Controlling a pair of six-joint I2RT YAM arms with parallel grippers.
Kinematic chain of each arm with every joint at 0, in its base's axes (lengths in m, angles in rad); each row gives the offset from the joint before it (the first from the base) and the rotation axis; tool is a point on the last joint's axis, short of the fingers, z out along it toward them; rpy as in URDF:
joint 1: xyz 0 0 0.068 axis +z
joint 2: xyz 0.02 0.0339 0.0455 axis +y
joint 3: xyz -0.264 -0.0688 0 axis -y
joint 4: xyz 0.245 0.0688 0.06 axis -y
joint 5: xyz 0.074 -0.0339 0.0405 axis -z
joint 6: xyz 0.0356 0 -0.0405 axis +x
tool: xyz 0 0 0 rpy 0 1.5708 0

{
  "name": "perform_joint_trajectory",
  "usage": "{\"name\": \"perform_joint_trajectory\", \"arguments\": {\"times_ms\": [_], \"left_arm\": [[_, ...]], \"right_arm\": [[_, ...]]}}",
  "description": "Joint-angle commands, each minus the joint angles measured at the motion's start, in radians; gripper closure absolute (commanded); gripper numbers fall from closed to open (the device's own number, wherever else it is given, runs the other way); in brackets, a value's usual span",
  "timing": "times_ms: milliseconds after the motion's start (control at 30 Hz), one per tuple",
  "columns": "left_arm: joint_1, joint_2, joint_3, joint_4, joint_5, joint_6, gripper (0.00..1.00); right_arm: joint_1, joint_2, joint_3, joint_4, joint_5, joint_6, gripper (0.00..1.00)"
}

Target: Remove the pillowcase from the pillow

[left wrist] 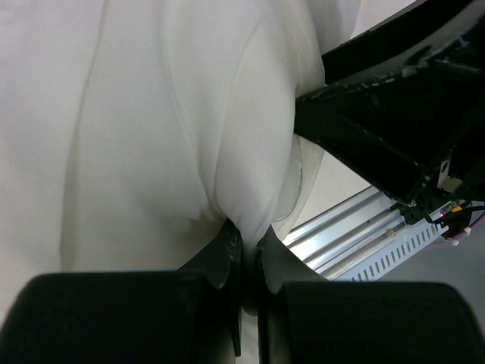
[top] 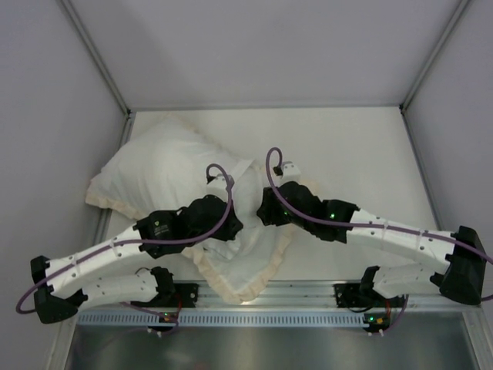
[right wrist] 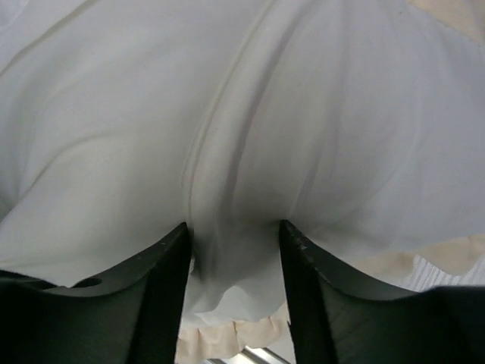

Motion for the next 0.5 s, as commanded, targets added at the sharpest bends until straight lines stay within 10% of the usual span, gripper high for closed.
{"name": "perform_joint_trajectory", "arguments": {"times_ms": [0,167,467], "left_arm": [[-0.005,-0.062,0.012,0.09,-0.004,-0.022,1.0],[-0.005,-0.113,-0.01,0.087,-0.005,-0.025,1.0],[-0.005,-0.259,0.022,0.018,0.053,-0.05,1.0]], "right_arm": [[0.004,0.037,0.031,0.006,0.072,0.026,0.55],[0.001,-0.044,-0.037,-0.053,0.201,0.057,0.97],[-0.143,-0.112,-0.169,-0.079,0.327,0.052,1.0]]}}
